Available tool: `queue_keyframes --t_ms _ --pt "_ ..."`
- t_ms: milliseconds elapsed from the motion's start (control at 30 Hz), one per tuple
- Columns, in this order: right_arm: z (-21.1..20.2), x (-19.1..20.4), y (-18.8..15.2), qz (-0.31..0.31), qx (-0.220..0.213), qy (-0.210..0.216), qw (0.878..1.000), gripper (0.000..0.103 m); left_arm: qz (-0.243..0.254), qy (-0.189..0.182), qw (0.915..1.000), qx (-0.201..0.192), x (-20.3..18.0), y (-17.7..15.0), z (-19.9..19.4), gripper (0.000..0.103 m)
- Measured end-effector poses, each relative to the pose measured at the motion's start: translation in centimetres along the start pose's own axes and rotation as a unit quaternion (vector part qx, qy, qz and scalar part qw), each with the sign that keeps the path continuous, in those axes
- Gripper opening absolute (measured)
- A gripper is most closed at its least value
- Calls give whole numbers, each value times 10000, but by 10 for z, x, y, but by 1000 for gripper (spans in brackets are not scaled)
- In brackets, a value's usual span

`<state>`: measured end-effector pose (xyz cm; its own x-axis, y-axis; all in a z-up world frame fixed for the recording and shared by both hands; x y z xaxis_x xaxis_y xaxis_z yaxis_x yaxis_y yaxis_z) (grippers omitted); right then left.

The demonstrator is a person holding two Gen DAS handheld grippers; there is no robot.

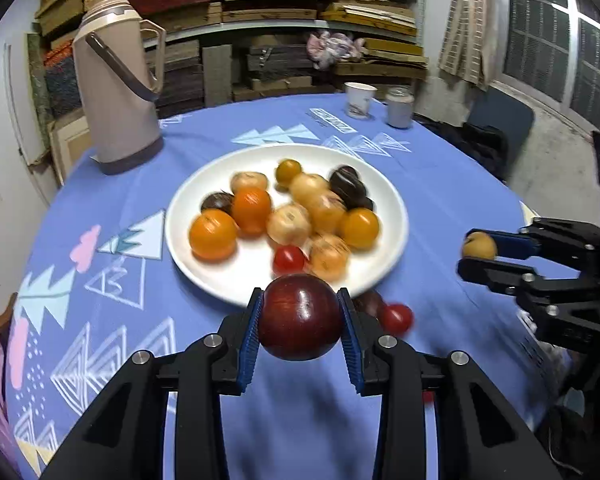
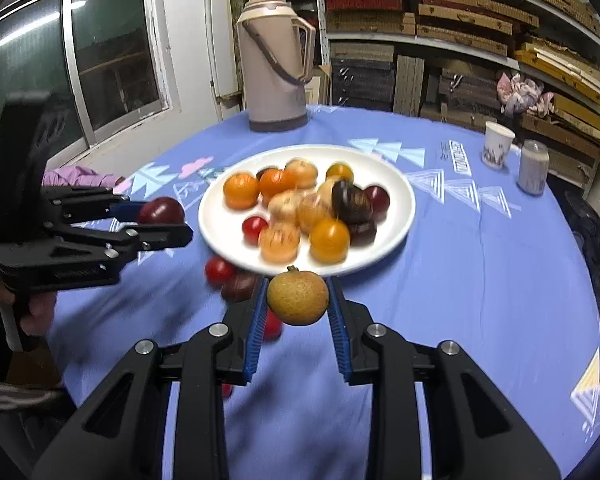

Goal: Organize fruits
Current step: 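Lift both held fruits and carry them over the white plate, then lower both fruits onto the plate and open both tools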

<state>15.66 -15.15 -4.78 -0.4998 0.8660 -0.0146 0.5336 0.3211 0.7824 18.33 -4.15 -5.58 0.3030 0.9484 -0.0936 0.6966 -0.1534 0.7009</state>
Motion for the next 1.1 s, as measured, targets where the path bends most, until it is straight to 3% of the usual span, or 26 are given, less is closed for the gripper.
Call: queue_keyframes --t_ms 167,367,633,700,733,800,900,1033,1100 --pt "21 -7 39 -20 -137 117 9998 29 -190 52 9998 47 15 23 24 36" --pt "68 -12 81 -180 5 143 9997 29 -399 213 9989 99 34 52 51 36" --pt "119 -27 99 -61 249 86 9996 29 -571 248 9979 199 52 67 76 37" --pt "126 -30 99 -46 289 61 9996 34 -601 258 9976 228 53 67 80 38" --pt "127 -30 99 -33 288 69 9996 36 -627 240 9975 226 53 68 82 39" --pt "128 -30 96 -24 267 91 9996 38 -636 188 9976 200 52 69 82 55" --pt "123 -37 89 122 241 94 9996 45 -697 327 9969 170 56 69 82 70" --pt "114 -40 82 190 195 87 9996 53 -772 234 9966 176 54 69 78 72" --pt "108 -40 80 207 168 71 9996 58 -714 285 9969 138 52 68 74 79"
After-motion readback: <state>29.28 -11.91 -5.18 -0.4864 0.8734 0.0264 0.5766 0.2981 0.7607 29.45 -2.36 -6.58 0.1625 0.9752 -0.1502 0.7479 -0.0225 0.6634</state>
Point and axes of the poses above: each gripper's, at about its wrist camera, not at the fingertips, and z roughly the way its jaws point, x to its left, y to its top, the point moved 9 cm from there along z, roughly the way its jaws point, and after that the axes turned 8 degrees about -z, right-handed, at the moved point
